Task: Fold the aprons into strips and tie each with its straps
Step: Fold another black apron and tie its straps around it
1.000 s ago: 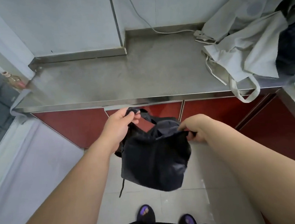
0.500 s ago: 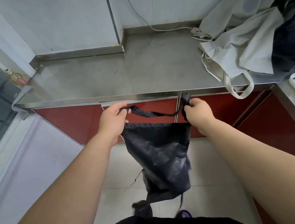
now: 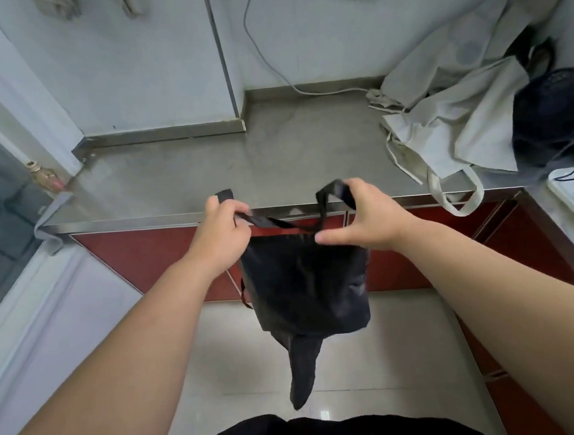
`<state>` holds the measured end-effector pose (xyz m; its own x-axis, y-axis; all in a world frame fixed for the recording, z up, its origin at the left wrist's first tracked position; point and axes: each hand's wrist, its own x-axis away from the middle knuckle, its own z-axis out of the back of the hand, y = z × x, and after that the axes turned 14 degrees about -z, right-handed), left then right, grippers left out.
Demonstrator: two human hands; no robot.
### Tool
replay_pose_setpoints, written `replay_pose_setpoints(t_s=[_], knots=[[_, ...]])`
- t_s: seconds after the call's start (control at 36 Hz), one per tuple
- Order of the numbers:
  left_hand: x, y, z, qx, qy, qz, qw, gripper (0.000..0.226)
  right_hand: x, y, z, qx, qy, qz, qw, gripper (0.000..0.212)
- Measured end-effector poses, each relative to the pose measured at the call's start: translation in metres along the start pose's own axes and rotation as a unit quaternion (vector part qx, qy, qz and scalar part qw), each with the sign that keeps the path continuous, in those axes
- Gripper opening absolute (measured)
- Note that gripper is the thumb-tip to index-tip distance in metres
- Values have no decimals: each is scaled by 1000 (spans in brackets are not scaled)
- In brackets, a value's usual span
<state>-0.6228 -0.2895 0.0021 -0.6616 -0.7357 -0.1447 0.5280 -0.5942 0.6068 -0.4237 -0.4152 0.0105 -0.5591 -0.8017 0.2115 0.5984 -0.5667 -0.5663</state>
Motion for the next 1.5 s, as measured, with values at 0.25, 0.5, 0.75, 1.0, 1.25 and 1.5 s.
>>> replay_pose_setpoints(t_s=[0.25,0.5,0.75,1.0,1.25,1.5], knots=[[-5,13,9,-121,-58,-38,990,71,-15,-4,-3,230,51,-29,971,24],[-2,10,-11,-38,67,-29,997,56,-1,-31,8,-78,90,40,992,17],[-29,12,-21,-68,116,-55,989,17,0,-31,27,-30,56,47,997,36],[-44,23,-1,-103,85,-34,990,20,-17,-17,43,242,112,-79,961,5],[-58,18,25,-223,15,-26,974,20,-30,-38,43,100,86,-113,985,6],[-62,41,47,189,222,-54,955,42,-29,-76,57,-351,80,-107,927,30]])
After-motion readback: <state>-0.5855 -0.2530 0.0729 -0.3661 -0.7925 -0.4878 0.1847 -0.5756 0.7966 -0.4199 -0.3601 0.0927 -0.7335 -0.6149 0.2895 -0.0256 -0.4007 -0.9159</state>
